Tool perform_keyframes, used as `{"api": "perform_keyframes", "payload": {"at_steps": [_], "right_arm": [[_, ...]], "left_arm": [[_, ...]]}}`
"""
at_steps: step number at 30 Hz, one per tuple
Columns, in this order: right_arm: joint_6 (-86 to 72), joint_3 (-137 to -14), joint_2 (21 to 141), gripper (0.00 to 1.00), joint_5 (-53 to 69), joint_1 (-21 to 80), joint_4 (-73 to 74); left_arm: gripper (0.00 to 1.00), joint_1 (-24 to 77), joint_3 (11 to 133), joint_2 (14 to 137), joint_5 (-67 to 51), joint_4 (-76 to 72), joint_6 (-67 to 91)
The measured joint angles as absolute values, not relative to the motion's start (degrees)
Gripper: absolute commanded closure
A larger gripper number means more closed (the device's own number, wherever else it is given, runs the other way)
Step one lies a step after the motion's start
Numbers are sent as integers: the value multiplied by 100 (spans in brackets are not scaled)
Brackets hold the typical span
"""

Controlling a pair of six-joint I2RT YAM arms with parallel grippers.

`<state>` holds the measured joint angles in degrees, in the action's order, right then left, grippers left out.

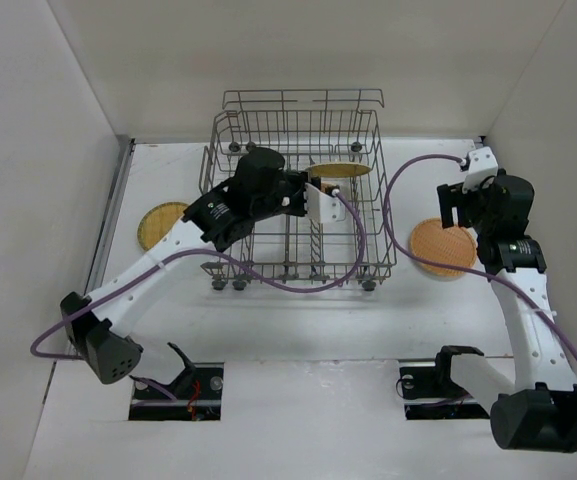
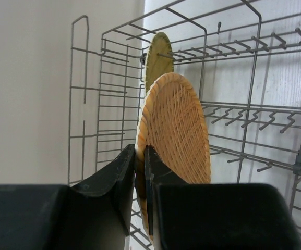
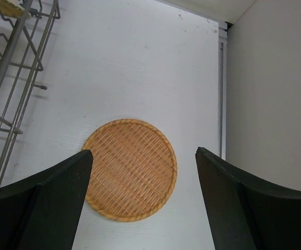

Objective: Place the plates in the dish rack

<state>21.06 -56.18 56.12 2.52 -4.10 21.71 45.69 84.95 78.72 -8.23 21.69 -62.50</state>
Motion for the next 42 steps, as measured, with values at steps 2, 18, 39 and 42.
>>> {"api": "perform_keyframes", "payload": {"at_steps": [2,18,39,42], "right_arm": [[2005,-5618,5612,15,261,-410,2193],[1675,-5513,5502,15,329,-567,2248],[1625,-5489,5647,17,497,-696,2226],[1627,-5489,5647,17,502,-727,2226]], "left_arm": [[100,4486,8416,7996,-956,2078,-6412],[100,4357,8715,9061,-1533,1181,-7478],[100,4372,9327,9666,-1802,882,-7800],[100,4372,9327,9714,-1828,880,-7793]]}}
